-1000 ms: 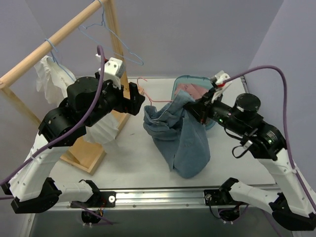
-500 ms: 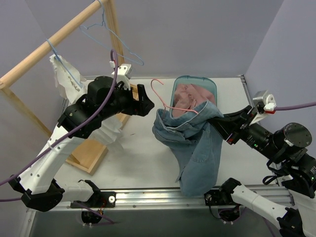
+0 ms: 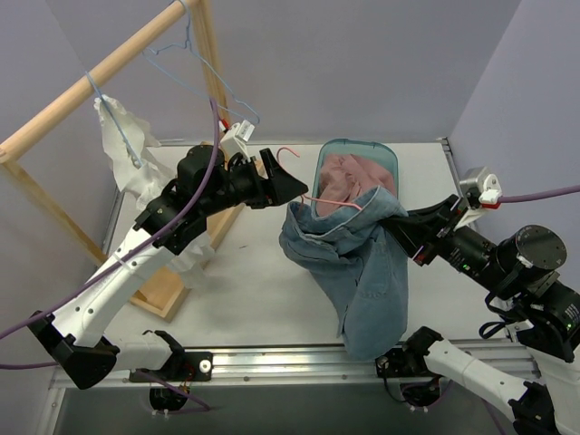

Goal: Remove the skirt from the hanger

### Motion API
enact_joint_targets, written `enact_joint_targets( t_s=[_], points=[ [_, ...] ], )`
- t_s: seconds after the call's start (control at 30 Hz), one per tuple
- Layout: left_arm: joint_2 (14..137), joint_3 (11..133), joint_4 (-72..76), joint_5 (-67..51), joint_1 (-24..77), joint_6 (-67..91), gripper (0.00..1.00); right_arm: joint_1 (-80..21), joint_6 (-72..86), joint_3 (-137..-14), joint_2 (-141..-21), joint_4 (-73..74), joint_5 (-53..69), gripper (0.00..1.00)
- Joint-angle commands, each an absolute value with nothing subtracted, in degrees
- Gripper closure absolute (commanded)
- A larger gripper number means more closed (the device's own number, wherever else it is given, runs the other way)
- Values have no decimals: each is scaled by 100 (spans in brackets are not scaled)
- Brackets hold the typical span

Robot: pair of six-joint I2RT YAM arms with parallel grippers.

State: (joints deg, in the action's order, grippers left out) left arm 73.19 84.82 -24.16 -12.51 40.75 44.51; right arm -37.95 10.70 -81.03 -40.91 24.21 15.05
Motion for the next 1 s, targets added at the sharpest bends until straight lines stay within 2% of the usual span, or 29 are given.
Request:
enact_joint_targets(
  t_s=[0.0,0.37,0.47,0.53,0.57,0.67,0.83,0.87,0.9,0.93,0.97],
  points=[
    [7164,8333,-1382,-1407,4034,4948,19,-3762,1195,-8165,-3964,1468,1617,100],
    [7383,8218,-800,-1608,4034,5361,41,-3692,1301,-7910,-3920,1213,1644,100],
    [7418,8226,-712,-1661,4025,5353,57,-3691,1336,-7858,-3929,1195,1670,100],
    [7506,8297,-686,-1757,4017,5379,64,-3683,1380,-7796,-3902,1126,1687,100],
    [7558,8314,-599,-1793,4025,5396,76,-3683,1432,-7770,-3894,1108,1687,100],
    [7620,8350,-528,-1872,4008,5396,97,-3683,1503,-7743,-3964,1169,1793,100],
    [7506,8577,-711,-1811,3990,4855,98,-3683,1608,-7804,-4192,1878,1311,100],
    [7445,8674,-1121,-1724,3990,4669,98,-3683,1617,-7857,-4236,2072,1205,98],
    [7401,8771,-1325,-1496,3990,4476,98,-3683,1626,-7892,-4341,2266,987,83],
    [7348,8876,-1484,-1390,3999,4134,98,-3683,1643,-7936,-4385,2581,906,52],
    [7226,8903,-1764,-1284,3990,3974,98,-3683,1652,-7954,-4438,2723,810,45]
  ],
)
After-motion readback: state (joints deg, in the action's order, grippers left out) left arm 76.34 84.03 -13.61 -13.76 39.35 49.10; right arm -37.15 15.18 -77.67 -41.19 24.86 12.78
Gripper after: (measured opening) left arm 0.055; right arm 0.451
